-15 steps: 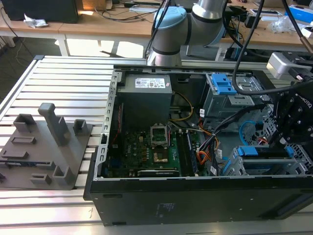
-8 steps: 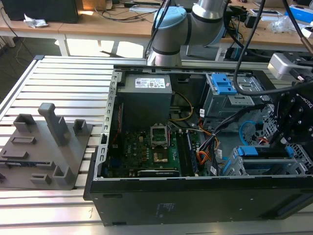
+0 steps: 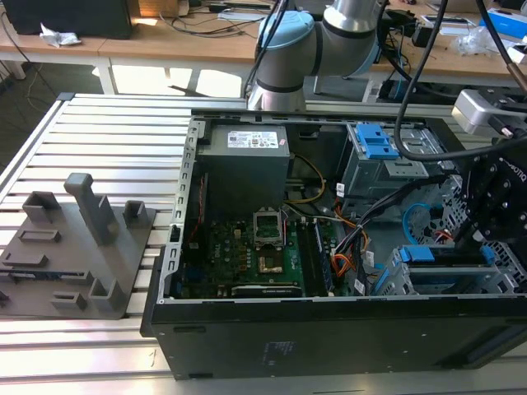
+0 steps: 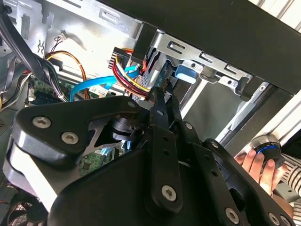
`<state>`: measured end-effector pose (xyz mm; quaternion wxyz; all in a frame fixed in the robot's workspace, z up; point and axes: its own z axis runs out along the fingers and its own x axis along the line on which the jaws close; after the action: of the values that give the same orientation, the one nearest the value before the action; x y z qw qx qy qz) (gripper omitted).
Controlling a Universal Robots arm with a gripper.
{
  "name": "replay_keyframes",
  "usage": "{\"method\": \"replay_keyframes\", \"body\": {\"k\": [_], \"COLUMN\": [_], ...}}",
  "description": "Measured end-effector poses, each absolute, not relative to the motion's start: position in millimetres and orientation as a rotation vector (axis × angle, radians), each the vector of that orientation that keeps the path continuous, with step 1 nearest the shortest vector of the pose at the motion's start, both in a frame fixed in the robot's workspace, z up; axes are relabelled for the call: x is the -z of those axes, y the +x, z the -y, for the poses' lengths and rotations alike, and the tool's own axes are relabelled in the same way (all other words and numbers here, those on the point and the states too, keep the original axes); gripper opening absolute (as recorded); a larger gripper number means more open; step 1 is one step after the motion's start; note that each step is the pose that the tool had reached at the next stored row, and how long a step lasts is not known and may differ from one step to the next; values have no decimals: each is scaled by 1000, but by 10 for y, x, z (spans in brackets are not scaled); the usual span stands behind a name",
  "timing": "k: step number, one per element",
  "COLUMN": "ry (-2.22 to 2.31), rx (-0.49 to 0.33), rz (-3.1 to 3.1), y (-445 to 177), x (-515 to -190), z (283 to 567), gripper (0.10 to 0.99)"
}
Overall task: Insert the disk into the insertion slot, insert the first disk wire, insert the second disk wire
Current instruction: 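Insert the first disk wire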
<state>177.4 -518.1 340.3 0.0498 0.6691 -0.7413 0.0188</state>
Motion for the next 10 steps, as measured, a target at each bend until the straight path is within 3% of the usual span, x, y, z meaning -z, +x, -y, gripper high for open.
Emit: {"method": "replay_keyframes", "body": {"k": [10], "ry": [2038], "rx": [-57], "rz": [2258], "y": [1778], "x": [-3377], "z": [5183], "gripper": [173]}}
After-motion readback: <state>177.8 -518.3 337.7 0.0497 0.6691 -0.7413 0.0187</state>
